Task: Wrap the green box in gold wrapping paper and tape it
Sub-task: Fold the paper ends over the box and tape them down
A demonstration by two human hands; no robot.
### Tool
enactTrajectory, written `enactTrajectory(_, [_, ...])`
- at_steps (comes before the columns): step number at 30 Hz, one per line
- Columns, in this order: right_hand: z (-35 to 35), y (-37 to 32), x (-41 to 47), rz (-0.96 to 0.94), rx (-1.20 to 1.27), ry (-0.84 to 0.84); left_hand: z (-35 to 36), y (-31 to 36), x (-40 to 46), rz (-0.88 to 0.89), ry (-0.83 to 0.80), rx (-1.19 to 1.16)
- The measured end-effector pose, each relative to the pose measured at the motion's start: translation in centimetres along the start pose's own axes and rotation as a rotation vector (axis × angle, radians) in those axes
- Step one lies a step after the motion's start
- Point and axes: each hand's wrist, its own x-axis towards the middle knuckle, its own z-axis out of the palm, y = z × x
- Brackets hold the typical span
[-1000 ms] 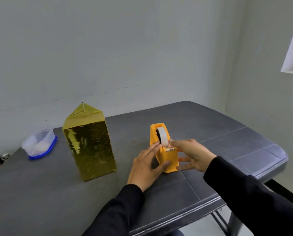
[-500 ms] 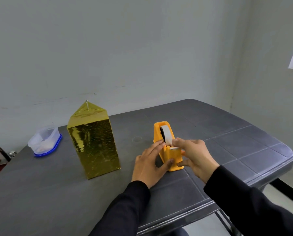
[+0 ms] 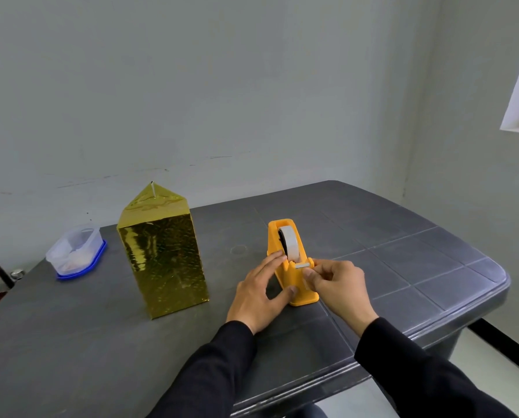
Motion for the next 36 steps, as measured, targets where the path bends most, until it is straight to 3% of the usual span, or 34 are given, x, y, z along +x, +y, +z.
enactTrajectory(3, [-0.5, 0.2, 0.0, -0.007, -0.05, -0.068, -0.1, 0.2, -0.2, -0.006, 0.007, 0.015])
enactTrajectory(7, [-1.7, 0.4, -0.4, 0.097, 0.312, -0.096, -0.3, 0.5, -0.9, 0.022, 0.175, -0.022])
enactTrajectory(11, [-2.5, -1.7, -0.7, 0.0, 0.53, -0.07, -2.6, 3.7, -1.1, 0.031, 0.313, -0.234])
enactTrajectory(17, [-1.8, -5.6, 0.4, -0.089, 0.542, -0.135, -10.2, 8.5, 0.4, 0.196, 0.176, -0.103])
enactTrajectory(22, [-0.6, -9.7, 0.9, -0.15, 0.446, -0.253, -15.8, 8.6, 0.6, 0.17, 0.141, 0.018])
enactTrajectory(24, [-0.1, -11.5, 1.6, -0.06, 0.465, -0.365, -17.4, 8.5, 0.1, 0.164, 0.238, 0.032])
enactTrajectory(27, [1.0, -14.7, 2.6, 0.229, 0.675, -0.571, -19.3, 8.2, -1.0, 0.133, 0.42, -0.022])
enactTrajectory(29, [2.1, -16.8, 2.5, 0.301, 0.767, -0.642, -20.5, 7.9, -1.9, 0.084, 0.552, -0.079])
enactTrajectory(32, [3.9, -18.6, 2.3, 0.246, 0.831, -0.56, -22.3, 7.0, -2.7, -0.023, 0.738, -0.294])
enactTrajectory(36, [6.0, -21.0, 2.3, 0.016, 0.755, -0.562, -24.0, 6.1, -4.0, -0.15, 0.8, -0.579])
